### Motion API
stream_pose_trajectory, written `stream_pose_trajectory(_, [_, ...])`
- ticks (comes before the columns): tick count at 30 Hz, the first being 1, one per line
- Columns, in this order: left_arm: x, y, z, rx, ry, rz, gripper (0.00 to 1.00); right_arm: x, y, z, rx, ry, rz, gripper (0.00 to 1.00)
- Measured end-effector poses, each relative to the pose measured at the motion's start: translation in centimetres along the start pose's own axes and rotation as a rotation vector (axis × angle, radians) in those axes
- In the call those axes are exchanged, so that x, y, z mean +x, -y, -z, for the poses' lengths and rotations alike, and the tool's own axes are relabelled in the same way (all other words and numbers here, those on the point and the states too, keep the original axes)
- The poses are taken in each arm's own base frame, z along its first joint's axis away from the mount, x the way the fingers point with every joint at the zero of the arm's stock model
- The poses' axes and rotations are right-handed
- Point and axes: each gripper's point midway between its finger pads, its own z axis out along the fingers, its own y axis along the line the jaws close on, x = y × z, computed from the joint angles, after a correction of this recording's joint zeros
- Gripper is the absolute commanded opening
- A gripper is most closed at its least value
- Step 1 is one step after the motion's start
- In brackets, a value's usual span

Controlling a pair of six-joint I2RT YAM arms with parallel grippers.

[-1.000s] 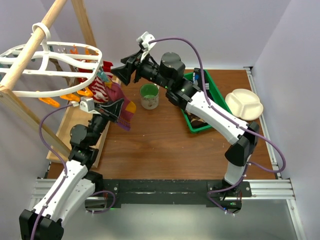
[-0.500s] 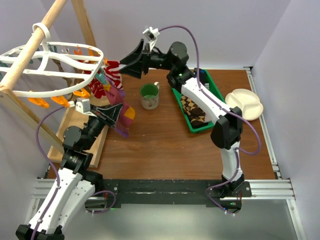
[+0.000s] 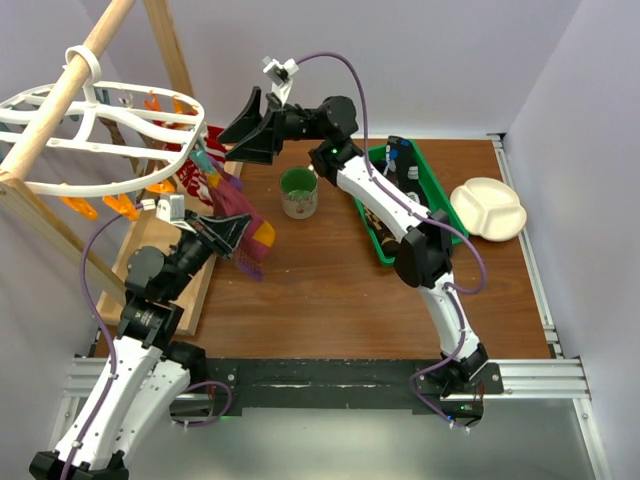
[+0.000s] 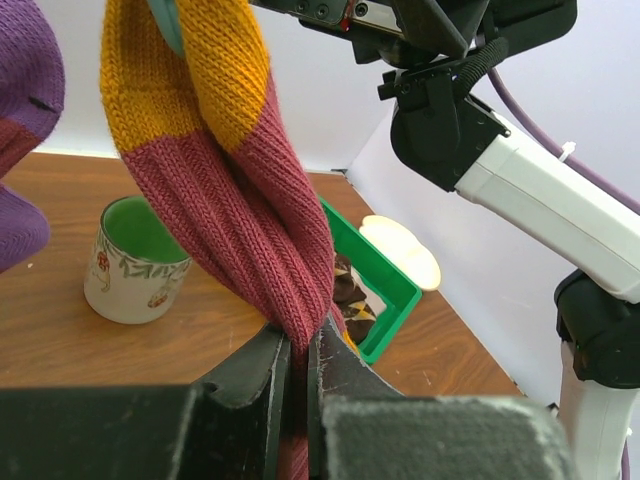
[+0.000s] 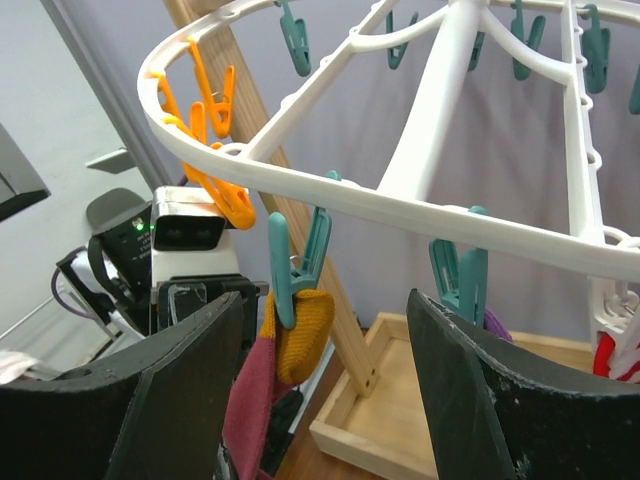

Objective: Remove the socks clipped to the hanger
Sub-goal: Remove the sock from the hanger.

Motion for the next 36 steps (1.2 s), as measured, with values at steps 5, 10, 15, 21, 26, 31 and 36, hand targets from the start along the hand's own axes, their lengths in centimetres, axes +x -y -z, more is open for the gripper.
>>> stream_pose_trajectory(5, [0.1, 0.2, 0.1, 0.011, -0.005, 0.001, 0.00, 0.6, -0.7, -1.3, -0.014, -0.007, -0.013, 0.71])
stream_pose_trajectory(10, [0.1, 0.4, 0.5, 0.016, -0.009, 0.001, 0.00, 1.4, -1.6, -3.3, -0.026, -0.010, -0.023, 0.69])
stream_pose_trajectory(15, [0.2, 0.5, 0.6, 0.017, -0.012, 0.001, 0.00, 2.0, -2.1, -4.8, -0.030, -0.002, -0.036, 0.66])
stream_pose_trajectory(21, [0.3, 0.5, 0.8, 0.016, -0.017, 0.002, 0.00, 1.7, -2.1, -5.5, -0.011, 0.030, -0.041, 0.60])
stream_pose_trajectory(26, [0.2, 0.6, 0.9, 0.018, -0.014, 0.001, 0.00, 1.3, -1.7, -5.5, 0.007, 0.052, -0.046, 0.50])
stream_pose_trajectory(31, [0.2, 0.6, 1.0, 0.018, -0.014, 0.001, 0.00, 1.1, -1.5, -5.6, 0.021, 0.068, -0.049, 0.28])
stream_pose_trajectory(36, [0.5, 0.6, 1.1, 0.017, -0.023, 0.003, 0.00, 0.8, -1.0, -5.6, 0.046, 0.088, -0.055, 0.10])
